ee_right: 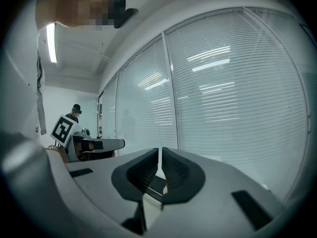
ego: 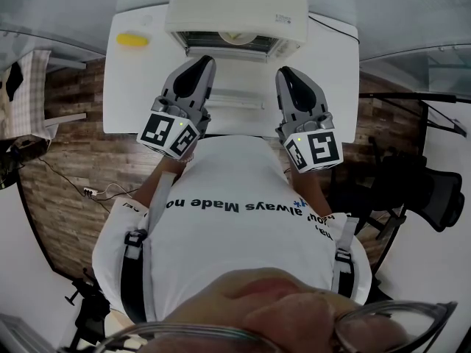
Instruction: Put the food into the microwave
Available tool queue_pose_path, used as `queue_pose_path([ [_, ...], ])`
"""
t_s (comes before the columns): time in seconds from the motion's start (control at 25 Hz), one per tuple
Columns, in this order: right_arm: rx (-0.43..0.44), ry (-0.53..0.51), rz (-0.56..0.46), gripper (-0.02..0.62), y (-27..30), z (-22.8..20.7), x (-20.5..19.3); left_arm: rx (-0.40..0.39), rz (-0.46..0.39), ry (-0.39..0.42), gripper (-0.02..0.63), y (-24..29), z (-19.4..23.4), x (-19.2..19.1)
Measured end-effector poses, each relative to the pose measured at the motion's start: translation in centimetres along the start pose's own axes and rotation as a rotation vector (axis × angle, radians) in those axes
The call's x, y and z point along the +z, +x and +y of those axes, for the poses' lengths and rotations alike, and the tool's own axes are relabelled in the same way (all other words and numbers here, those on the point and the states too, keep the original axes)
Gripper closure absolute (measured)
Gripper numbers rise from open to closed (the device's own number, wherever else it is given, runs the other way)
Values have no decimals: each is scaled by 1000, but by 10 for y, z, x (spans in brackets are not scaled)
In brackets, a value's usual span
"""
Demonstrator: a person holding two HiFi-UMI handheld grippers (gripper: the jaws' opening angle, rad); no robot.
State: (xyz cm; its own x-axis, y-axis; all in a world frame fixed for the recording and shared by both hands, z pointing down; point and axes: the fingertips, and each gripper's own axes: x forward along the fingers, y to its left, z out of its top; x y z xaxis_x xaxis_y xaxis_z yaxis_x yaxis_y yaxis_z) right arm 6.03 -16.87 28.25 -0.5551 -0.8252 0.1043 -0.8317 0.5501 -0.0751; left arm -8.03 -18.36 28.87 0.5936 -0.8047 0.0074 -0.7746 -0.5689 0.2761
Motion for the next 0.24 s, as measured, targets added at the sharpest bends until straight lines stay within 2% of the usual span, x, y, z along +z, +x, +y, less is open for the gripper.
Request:
queue_pose_path([
  [0.24,-2,-9,-4,568,-1,0,3,-4,7,2,580,1,0,-1],
])
